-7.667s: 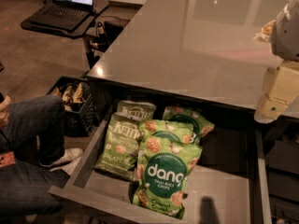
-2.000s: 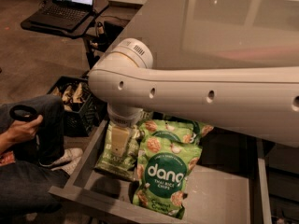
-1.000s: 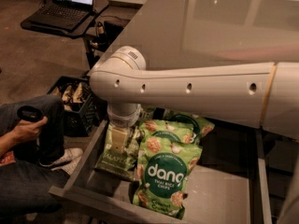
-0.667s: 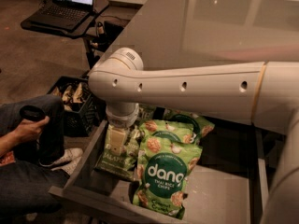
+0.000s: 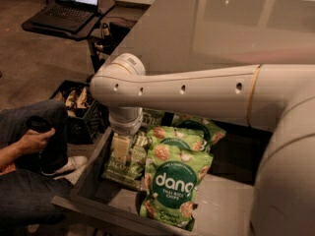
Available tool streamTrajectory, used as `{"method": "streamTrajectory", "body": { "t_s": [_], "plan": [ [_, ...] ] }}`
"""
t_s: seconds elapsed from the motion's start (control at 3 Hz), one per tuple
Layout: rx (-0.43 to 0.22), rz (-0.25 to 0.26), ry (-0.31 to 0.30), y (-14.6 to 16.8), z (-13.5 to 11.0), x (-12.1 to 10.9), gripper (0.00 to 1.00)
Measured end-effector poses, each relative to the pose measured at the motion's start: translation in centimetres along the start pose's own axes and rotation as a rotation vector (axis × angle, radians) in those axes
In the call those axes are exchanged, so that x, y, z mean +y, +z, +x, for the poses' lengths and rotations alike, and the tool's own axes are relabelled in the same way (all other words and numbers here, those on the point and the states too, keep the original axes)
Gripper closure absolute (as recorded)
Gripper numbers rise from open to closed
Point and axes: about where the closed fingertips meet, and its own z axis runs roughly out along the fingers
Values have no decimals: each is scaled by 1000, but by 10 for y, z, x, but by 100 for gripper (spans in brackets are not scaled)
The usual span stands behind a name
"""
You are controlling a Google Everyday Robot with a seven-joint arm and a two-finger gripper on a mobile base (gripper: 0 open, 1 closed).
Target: Pick green jalapeno chip bag from top drawer and place on counter
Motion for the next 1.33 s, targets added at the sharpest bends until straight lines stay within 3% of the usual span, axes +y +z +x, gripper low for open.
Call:
{"method": "streamTrajectory", "body": {
  "t_s": [0.33, 0.67, 1.33],
  "plan": [
    [23, -30, -16, 15, -2, 3, 8],
    [26, -50, -23, 23, -3, 5, 26],
    [27, -51, -23, 23, -3, 5, 73]
  ]
}}
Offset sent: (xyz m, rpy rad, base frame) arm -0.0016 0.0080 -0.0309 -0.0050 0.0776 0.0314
